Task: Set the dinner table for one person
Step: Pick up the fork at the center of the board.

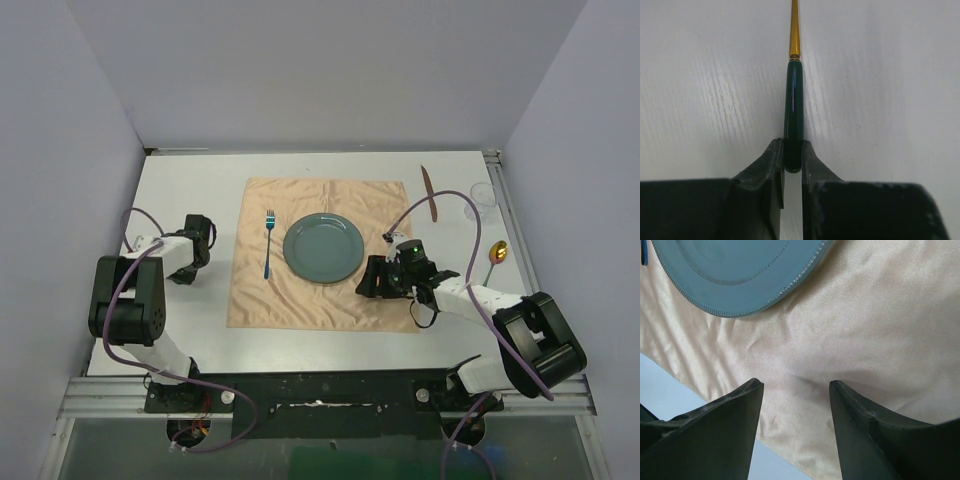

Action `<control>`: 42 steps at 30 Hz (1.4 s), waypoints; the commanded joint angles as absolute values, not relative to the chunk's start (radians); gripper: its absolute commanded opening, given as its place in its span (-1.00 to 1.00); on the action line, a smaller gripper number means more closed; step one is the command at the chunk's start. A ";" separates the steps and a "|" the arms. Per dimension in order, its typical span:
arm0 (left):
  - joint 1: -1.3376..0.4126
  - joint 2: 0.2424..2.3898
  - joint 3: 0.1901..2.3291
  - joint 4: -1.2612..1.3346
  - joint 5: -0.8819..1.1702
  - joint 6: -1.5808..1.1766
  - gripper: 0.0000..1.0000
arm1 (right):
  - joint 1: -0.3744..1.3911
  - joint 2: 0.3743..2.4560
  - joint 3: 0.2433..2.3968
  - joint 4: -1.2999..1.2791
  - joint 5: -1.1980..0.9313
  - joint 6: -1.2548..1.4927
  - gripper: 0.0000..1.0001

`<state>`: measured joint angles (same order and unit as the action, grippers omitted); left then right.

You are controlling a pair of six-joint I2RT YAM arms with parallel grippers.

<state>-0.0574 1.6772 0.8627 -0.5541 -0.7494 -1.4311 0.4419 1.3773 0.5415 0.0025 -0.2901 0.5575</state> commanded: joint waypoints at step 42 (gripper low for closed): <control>-0.319 1.351 0.951 -0.474 -0.052 -0.470 -1.00 | 0.441 1.252 0.863 -0.382 0.020 0.586 0.31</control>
